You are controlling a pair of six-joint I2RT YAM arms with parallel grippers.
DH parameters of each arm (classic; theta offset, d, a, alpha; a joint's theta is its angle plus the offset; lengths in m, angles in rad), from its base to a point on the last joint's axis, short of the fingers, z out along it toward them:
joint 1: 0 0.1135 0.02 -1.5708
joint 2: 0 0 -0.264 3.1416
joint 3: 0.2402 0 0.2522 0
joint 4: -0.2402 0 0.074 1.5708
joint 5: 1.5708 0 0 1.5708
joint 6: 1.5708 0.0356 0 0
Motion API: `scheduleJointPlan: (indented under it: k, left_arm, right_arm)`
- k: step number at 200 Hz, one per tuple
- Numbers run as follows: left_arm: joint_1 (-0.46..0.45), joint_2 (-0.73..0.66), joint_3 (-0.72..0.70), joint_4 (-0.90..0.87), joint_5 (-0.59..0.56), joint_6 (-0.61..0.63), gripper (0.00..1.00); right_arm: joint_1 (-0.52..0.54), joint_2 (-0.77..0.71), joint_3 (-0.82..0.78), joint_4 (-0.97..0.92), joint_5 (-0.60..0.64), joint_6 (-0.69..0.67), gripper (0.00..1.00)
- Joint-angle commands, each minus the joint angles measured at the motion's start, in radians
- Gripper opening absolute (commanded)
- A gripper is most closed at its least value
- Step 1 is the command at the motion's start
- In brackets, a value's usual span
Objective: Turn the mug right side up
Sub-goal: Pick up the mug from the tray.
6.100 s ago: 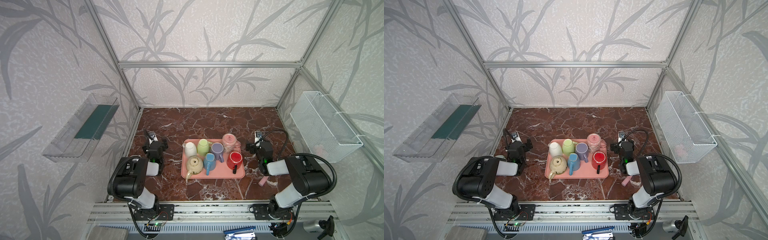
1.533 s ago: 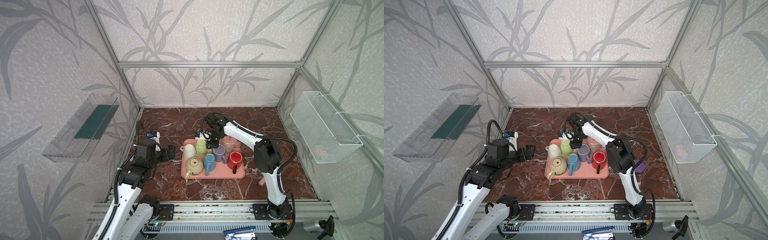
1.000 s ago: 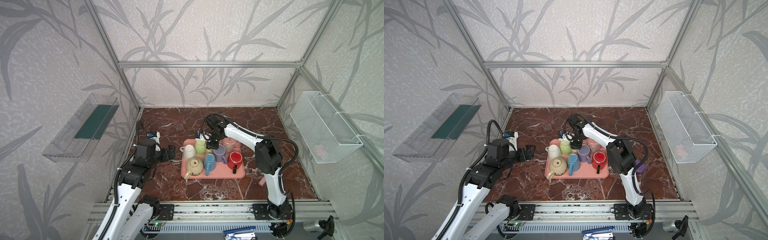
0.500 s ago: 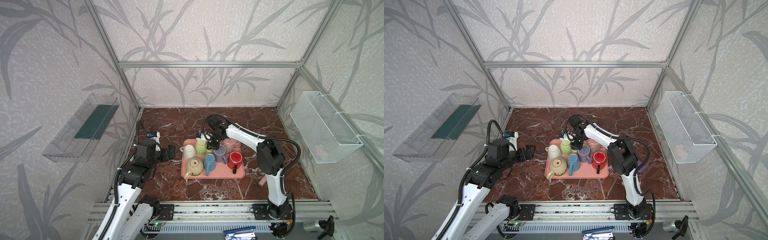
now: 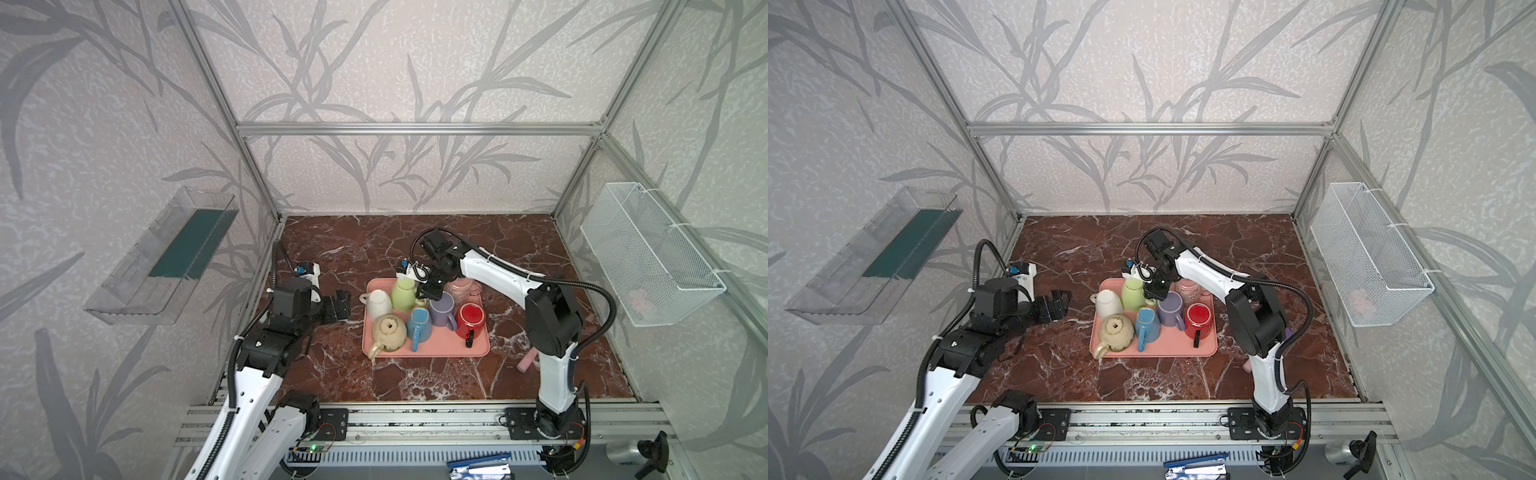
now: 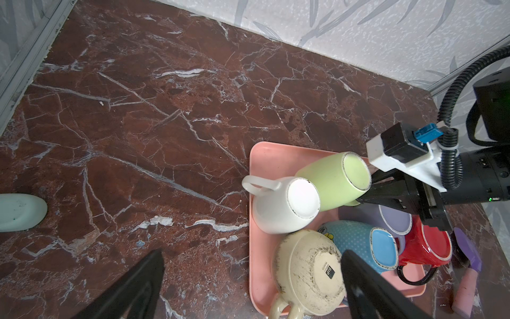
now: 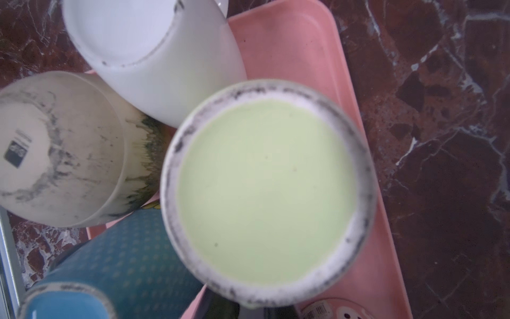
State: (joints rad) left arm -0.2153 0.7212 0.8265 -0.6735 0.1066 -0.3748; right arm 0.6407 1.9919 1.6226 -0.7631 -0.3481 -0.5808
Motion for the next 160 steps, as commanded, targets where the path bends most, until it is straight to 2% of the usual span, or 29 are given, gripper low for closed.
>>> scheduleJointPlan:
  k: [1, 78, 160]
  left_arm:
    - [-0.006, -0.008, -0.012, -0.005, -0.002, 0.005, 0.98]
    - [-0.006, 0.008, -0.013, 0.007, 0.009, 0.004, 0.98]
    - [-0.004, 0.051, -0.014, 0.048, 0.062, -0.003, 0.99]
  right_arm:
    - [-0.004, -0.081, -0.003, 0.068, -0.051, 0.021, 0.0]
    - [-0.034, -0.17, -0.082, 0.179, -0.075, 0.108, 0.0]
    - [-0.099, -0.349, -0.317, 0.498, -0.221, 0.296, 0.0]
